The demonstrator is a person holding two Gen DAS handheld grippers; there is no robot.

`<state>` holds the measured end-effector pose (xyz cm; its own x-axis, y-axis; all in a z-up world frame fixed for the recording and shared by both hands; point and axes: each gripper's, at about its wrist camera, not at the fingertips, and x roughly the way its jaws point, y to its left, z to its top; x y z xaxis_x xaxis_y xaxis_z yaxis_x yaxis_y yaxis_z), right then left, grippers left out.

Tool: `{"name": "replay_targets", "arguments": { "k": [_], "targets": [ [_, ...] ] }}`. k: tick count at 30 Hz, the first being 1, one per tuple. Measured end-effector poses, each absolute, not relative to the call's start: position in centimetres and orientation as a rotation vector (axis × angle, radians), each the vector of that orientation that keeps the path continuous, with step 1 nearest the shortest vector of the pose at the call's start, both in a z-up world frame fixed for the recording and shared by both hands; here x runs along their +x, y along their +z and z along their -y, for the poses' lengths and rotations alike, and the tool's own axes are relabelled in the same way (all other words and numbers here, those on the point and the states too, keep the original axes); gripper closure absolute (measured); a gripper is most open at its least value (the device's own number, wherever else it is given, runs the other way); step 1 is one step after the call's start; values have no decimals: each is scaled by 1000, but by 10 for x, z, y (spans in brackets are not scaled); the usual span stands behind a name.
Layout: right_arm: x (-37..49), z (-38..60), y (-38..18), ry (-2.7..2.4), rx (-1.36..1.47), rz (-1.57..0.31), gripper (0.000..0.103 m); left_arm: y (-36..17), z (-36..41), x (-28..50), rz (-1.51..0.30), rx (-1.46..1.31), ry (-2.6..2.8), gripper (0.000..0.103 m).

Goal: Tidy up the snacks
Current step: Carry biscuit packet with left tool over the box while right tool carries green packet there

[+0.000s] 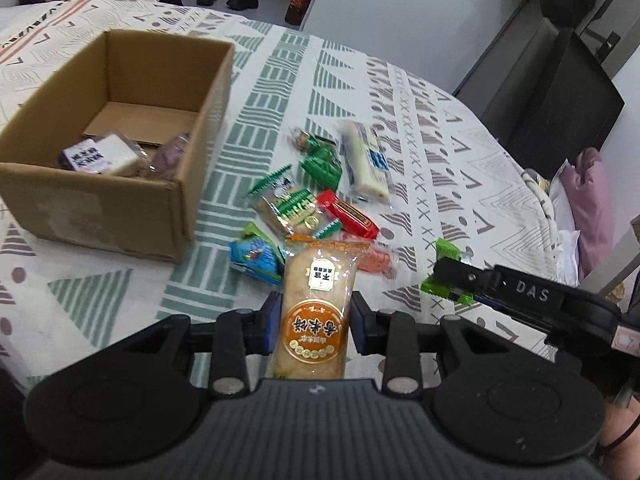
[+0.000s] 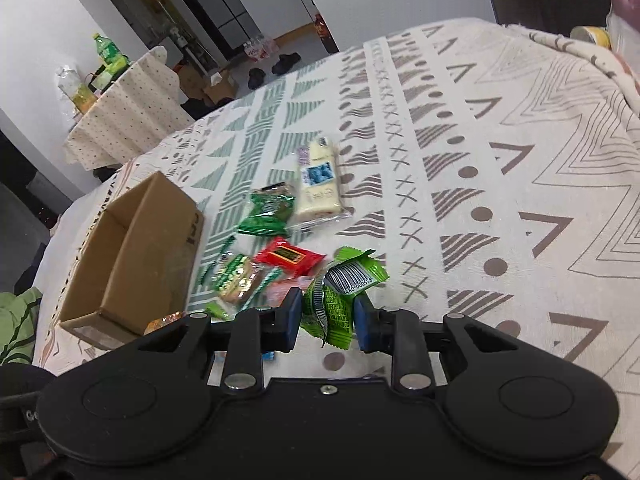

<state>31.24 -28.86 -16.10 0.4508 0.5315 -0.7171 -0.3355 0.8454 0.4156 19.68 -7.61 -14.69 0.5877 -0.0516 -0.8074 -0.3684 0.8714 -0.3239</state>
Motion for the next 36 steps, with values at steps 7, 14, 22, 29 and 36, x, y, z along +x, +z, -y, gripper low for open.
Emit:
{"name": "replay_targets", "arguments": {
  "k": [7, 14, 22, 29, 36],
  "targets": [
    [300, 279, -138, 538, 225, -930, 76, -125, 62, 183, -895, -490, 206, 69],
    [291, 256, -108, 576, 206, -879, 76, -104, 48, 171, -848, -498, 218, 69],
    [277, 231, -90, 655, 159, -813, 76, -85, 25, 161, -800, -505, 252, 69],
    [272, 217, -89, 687, 192, -786, 76, -77, 4, 158, -777, -510, 284, 69],
    [269, 196, -88, 729, 234, -781, 76, -71, -17, 160, -756, -527, 307, 69]
  ]
}}
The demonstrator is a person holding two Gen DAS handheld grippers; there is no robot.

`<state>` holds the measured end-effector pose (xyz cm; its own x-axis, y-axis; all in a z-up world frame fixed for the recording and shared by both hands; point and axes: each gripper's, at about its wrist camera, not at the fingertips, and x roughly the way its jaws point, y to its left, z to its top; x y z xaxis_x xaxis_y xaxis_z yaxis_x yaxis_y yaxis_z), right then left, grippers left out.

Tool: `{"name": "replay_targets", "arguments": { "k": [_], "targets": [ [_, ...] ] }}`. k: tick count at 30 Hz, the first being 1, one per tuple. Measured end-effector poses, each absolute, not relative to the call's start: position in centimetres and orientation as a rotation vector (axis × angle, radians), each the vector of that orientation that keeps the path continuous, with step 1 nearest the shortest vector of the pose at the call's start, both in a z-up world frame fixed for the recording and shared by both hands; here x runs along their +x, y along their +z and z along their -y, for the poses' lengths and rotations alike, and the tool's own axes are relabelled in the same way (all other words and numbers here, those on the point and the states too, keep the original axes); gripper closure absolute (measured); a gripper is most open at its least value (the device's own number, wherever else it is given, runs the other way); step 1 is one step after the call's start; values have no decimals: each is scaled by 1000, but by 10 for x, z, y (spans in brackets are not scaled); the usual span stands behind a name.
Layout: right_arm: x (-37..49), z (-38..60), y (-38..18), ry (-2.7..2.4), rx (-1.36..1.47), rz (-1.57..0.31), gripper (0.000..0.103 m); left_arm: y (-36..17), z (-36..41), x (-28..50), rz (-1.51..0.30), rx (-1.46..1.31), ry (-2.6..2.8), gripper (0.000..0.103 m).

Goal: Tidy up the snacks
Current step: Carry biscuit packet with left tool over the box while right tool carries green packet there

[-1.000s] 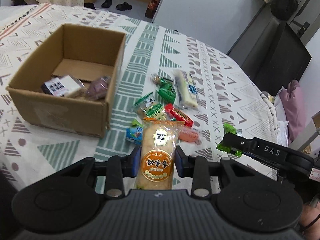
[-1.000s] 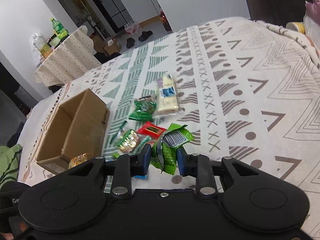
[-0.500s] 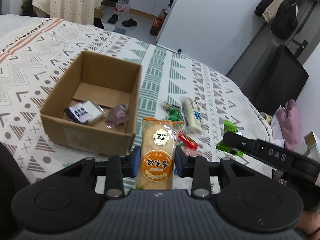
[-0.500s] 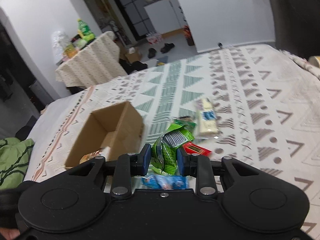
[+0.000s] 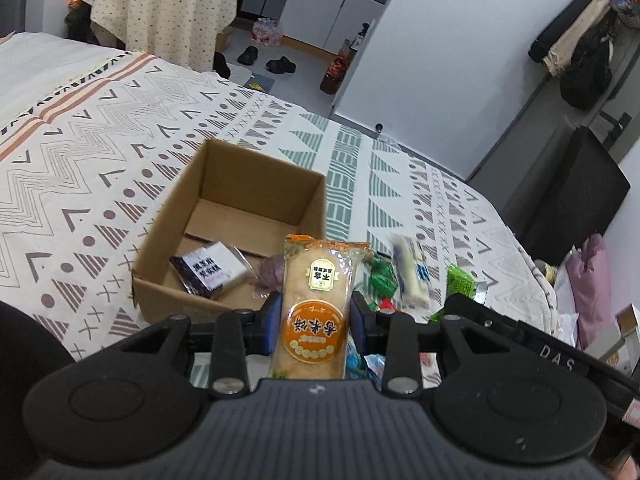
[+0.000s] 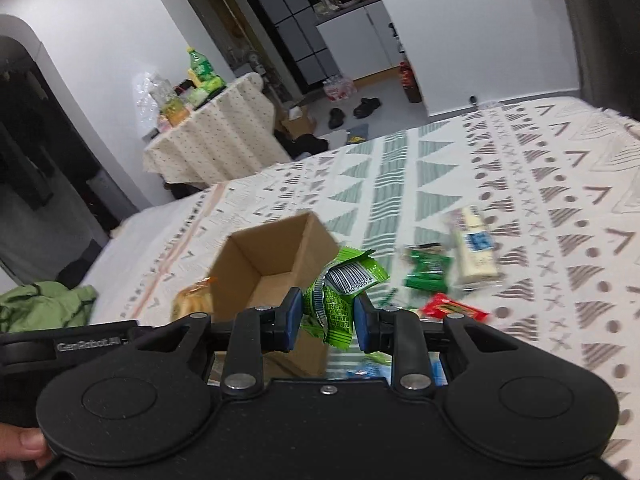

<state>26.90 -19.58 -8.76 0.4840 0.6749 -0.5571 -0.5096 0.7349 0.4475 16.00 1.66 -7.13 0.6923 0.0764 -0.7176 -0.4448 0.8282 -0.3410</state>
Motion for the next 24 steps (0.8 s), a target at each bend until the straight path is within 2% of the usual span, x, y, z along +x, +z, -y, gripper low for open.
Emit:
{"name": "replay_targets", "arguments": {
  "k": [24],
  "targets": [
    [281, 114, -109, 809, 177, -832, 76, -103, -100, 196, -767, -593, 389, 69]
  ]
}}
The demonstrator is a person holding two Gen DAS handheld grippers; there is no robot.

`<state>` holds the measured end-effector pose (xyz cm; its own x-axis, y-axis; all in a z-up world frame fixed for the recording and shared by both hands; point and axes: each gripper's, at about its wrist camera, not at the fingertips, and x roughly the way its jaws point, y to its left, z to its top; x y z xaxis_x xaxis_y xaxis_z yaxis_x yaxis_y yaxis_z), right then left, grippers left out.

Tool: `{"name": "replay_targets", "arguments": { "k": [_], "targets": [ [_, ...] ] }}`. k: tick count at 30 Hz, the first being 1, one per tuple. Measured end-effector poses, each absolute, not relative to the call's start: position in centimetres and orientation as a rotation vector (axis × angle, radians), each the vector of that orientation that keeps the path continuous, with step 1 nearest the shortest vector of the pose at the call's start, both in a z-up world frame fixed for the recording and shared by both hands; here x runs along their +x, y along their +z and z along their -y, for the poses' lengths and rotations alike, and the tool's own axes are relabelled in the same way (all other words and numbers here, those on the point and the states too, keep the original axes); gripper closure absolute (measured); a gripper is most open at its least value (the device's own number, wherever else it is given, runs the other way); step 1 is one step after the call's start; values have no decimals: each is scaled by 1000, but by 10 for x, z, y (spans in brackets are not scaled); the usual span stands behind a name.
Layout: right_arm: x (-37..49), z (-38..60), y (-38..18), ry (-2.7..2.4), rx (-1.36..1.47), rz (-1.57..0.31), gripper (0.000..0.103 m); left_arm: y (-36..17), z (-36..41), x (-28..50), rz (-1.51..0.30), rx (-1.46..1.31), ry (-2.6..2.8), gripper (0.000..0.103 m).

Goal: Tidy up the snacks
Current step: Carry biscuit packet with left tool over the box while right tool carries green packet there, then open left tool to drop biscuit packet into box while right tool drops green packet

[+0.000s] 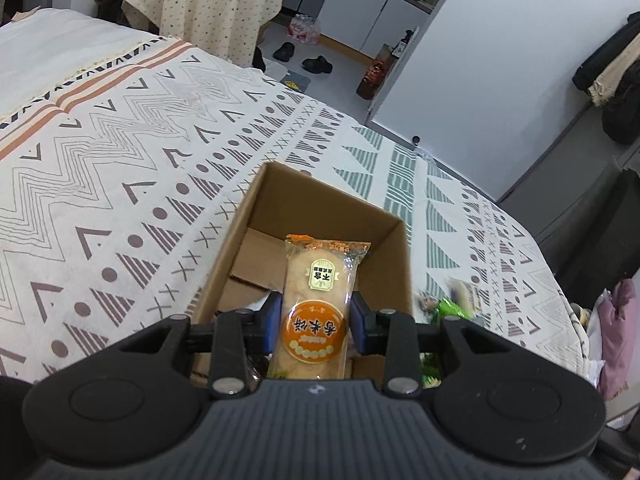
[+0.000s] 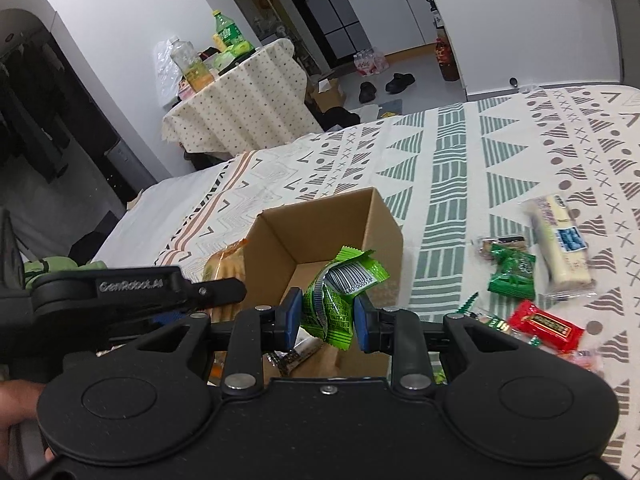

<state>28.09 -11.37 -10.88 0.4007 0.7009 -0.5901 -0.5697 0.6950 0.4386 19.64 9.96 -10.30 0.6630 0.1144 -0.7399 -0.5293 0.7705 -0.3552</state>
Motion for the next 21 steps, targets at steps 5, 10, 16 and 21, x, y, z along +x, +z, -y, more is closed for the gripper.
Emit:
{"name": "replay_targets", "arguments": {
  "k": [5, 10, 16, 21],
  "targets": [
    [280, 104, -107, 827, 161, -836, 76, -109, -110, 199, -779, -608, 406, 60],
    [277, 98, -106, 854, 148, -831, 75, -111, -117, 194, -790, -628, 413, 51],
    [274, 97, -108, 841, 137, -838, 65, -109, -116, 189, -797, -609, 433, 31],
    [271, 109, -101, 832, 143, -819, 54, -108, -109, 186, -820, -579, 457, 24]
  ]
}}
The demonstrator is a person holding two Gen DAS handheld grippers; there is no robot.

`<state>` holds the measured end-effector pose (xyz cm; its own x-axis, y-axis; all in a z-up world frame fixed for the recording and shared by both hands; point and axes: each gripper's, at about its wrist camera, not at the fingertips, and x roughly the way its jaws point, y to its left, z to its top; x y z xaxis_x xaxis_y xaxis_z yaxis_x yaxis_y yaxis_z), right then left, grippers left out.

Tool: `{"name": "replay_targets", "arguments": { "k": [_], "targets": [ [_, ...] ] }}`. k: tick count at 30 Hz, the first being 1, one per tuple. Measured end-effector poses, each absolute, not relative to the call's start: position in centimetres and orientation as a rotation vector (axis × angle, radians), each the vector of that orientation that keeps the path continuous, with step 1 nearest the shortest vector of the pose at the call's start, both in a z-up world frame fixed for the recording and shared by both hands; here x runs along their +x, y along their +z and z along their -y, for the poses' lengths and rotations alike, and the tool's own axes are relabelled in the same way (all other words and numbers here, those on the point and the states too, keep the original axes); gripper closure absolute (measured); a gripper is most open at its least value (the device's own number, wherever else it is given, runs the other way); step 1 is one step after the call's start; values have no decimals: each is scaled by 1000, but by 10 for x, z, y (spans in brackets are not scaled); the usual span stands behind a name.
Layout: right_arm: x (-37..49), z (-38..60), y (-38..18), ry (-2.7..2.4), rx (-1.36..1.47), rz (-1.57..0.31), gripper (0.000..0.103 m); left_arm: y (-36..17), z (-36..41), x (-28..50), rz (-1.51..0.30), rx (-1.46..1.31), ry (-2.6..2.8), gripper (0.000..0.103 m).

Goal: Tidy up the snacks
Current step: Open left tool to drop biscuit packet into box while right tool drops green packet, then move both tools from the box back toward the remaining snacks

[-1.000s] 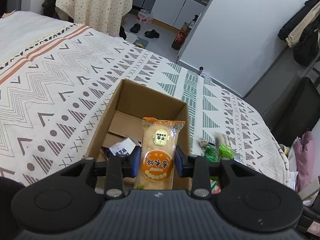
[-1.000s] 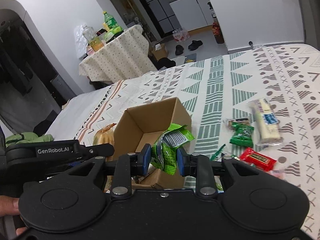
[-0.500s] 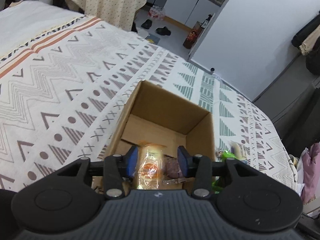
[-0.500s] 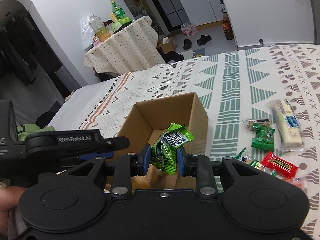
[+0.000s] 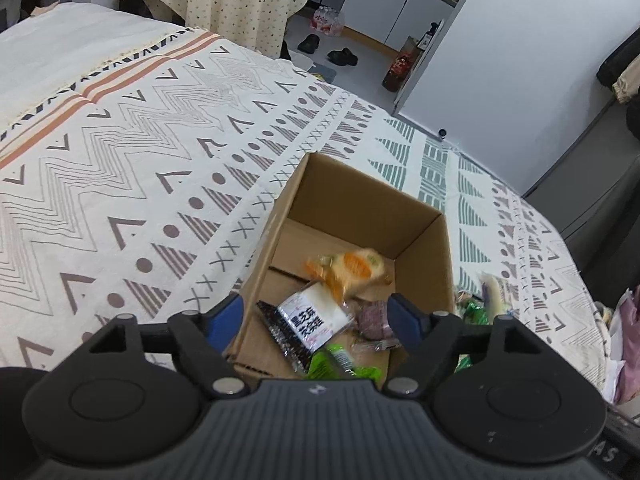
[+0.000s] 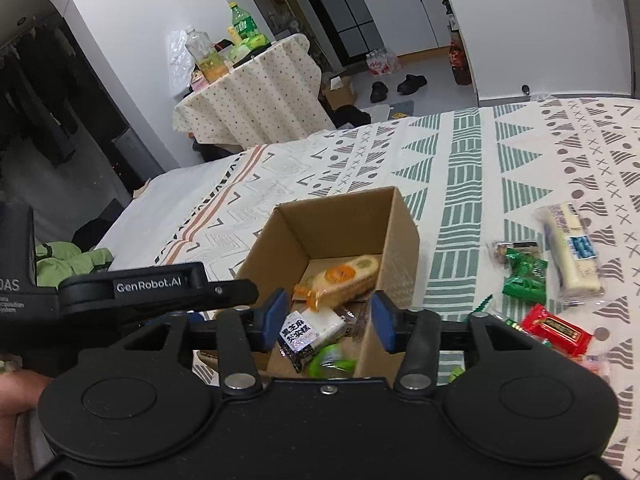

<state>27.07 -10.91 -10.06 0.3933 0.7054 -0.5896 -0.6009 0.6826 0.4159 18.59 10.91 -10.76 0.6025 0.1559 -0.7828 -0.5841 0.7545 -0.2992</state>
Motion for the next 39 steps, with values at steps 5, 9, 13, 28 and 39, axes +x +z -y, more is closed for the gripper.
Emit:
{"name": "replay_targets", "arguments": {
  "k": [5, 9, 13, 28, 39],
  "targets": [
    [271, 123, -100, 808, 153, -830, 53, -102, -98, 181, -835, -558, 462, 17],
    [269, 135, -97, 796, 149, -834, 46, -96, -87, 177, -846, -531, 466, 16],
    [265, 147, -92, 796, 139, -821, 37, -90, -74, 172, -840, -494, 459, 11],
    [260, 196, -75, 774, 146, -763, 2, -68, -29, 158, -795, -422, 398, 0],
    [271, 240, -84, 743, 193, -787, 0, -57, 3, 155, -789, -391, 366, 0]
  ]
}}
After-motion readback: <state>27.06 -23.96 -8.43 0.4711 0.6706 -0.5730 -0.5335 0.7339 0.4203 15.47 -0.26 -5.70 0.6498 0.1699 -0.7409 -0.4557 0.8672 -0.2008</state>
